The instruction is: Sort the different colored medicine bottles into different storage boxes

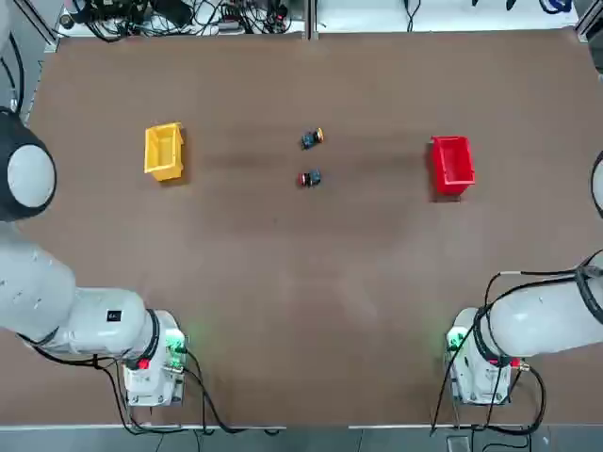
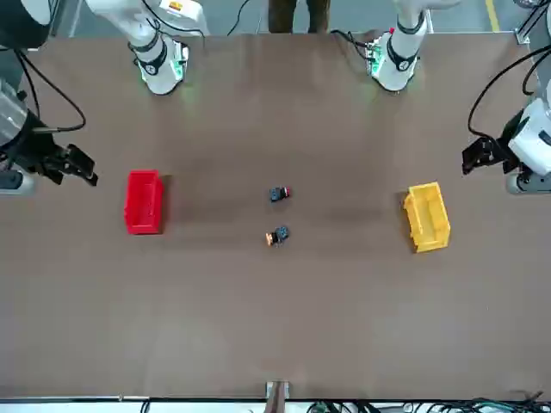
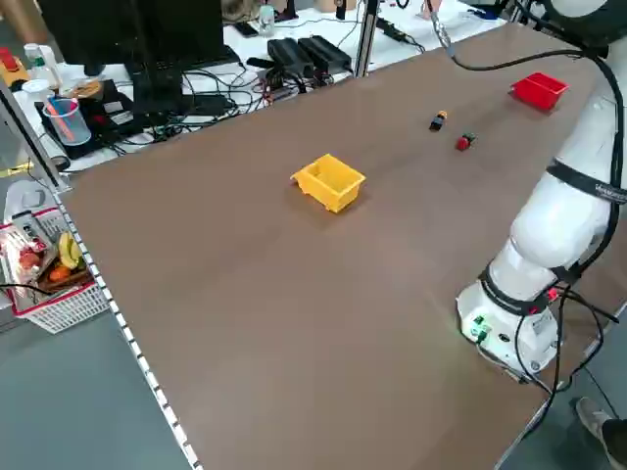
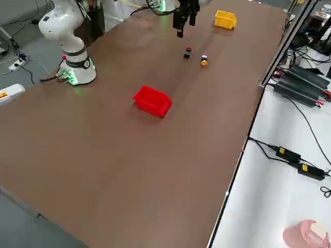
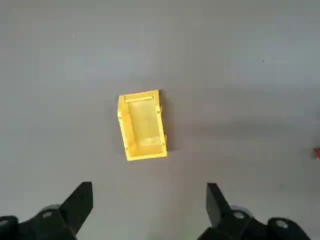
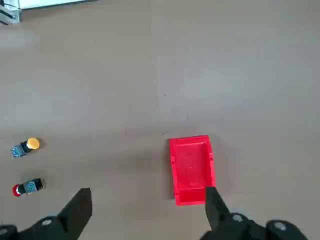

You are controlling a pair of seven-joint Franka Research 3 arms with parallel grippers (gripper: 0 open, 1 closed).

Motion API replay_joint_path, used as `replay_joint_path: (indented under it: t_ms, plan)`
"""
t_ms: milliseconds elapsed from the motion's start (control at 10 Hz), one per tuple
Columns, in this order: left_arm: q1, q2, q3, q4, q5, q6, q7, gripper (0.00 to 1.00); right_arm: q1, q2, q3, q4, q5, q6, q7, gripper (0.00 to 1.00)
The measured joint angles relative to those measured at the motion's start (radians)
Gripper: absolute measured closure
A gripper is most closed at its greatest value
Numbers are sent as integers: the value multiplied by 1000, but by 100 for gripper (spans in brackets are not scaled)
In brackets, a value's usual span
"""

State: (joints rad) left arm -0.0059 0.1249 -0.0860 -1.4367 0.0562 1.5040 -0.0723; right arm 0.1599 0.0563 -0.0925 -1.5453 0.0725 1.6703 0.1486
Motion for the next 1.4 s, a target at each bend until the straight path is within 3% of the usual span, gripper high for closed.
replay_joint_path:
  t_ms: [300,600,900,1400]
  plan:
    - [-6,1,-3,1,-20,32,2,0,0,1,0,-2,0,0,0,0]
    - [-111,67,-20,-4,-44,124,-123,0,1,2,0,-5,-1,-1,-1,0]
    - [-228,192,-24,-6,-81,277,-396,0,9,3,2,-10,-1,-6,-8,0]
    - [-456,398,-22,-4,-27,496,-934,0,70,8,5,-56,-1,2,-181,0]
